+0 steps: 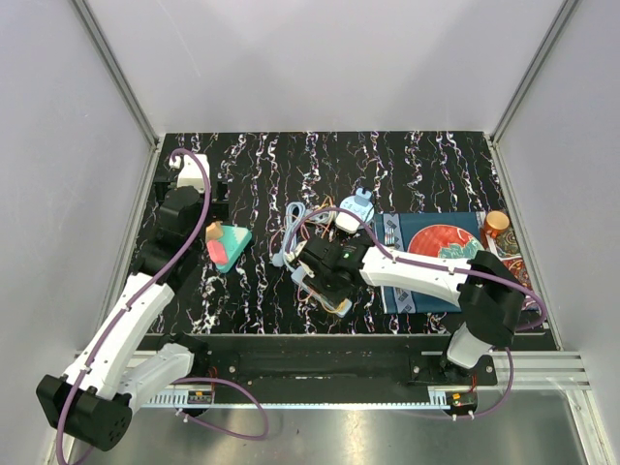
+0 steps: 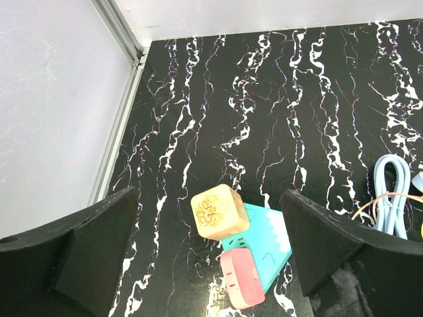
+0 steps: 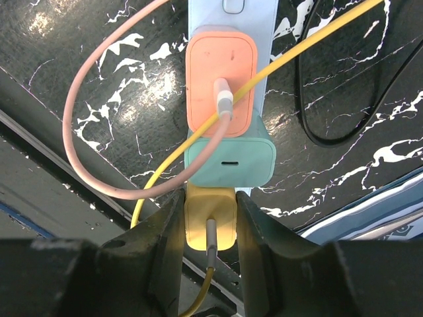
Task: Insert the plug
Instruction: Insert the plug into the socket, then press the plug into the socket.
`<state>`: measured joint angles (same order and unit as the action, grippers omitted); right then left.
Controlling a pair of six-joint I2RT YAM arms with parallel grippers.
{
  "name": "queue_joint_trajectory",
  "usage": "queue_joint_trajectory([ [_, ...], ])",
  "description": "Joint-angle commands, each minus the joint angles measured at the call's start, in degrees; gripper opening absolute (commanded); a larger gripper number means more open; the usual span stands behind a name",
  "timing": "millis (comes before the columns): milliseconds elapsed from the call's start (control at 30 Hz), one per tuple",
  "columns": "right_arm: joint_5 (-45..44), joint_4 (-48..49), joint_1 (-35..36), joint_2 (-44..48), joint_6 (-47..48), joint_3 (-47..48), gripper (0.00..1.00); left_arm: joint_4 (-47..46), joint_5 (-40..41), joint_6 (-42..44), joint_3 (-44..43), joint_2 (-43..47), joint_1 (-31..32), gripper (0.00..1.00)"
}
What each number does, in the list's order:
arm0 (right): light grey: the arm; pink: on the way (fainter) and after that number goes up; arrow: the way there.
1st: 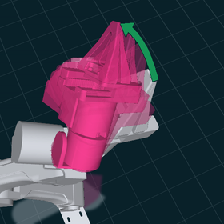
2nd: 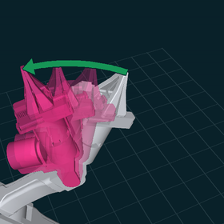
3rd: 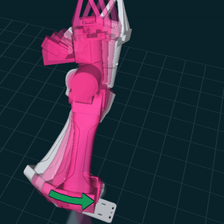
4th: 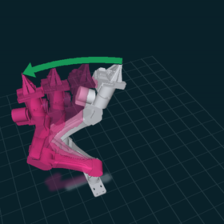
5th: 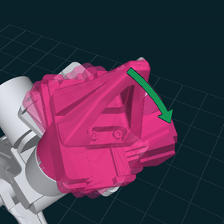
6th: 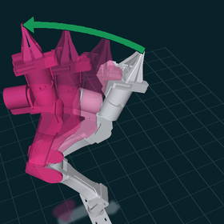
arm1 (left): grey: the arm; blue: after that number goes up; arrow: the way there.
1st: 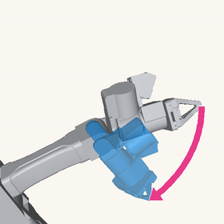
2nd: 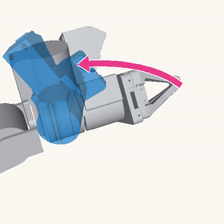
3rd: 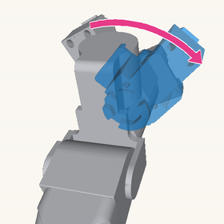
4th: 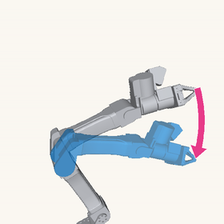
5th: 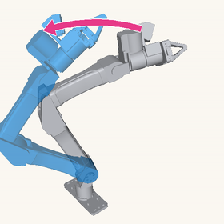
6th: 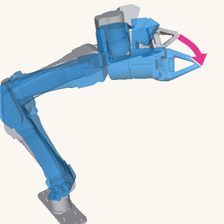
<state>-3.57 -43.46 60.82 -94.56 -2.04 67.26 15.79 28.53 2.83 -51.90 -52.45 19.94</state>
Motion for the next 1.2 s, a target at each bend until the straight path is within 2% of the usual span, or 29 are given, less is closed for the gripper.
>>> queue_joint_trajectory([
  [0,1.9,-1.36,0.79,0.52,-1.03,2.43,0.42,-3.05,0.82,0.77,0.13,0.94,-0.26,0.96],
  [300,0.5,-1.36,0.79,1.58,-2.44,5.07,0.61,-3.05,0.73,0.77,0.22,1.2,-0.26,0.96],
  [800,-0.56,-4.79,0.71,1.67,-2.26,2.35,0.57,-3.05,0.38,0.77,0.13,0.94,-0.26,0.96],
  [933,0.06,-5.14,0.62,1.31,-2.18,1.99,0.52,-2.96,0.21,0.77,0.13,0.85,-0.26,0.96],
  [1033,0.5,-5.14,0.71,0.87,-2.0,2.08,0.43,-3.05,0.21,0.77,0.13,0.77,-0.26,0.97],
  [1067,0.58,-5.23,0.71,0.7,-1.91,2.08,0.33,-2.96,0.03,0.77,0.13,0.77,-0.26,0.96],
  [1133,0.76,-5.32,0.71,0.17,-1.65,2.08,0.23,-3.05,0.12,0.77,0.13,0.77,-0.26,0.96],
  [1167,0.67,-5.49,0.71,0.0,-1.47,2.08,0.14,-2.96,0.12,0.77,0.22,0.77,-0.26,0.97],
])
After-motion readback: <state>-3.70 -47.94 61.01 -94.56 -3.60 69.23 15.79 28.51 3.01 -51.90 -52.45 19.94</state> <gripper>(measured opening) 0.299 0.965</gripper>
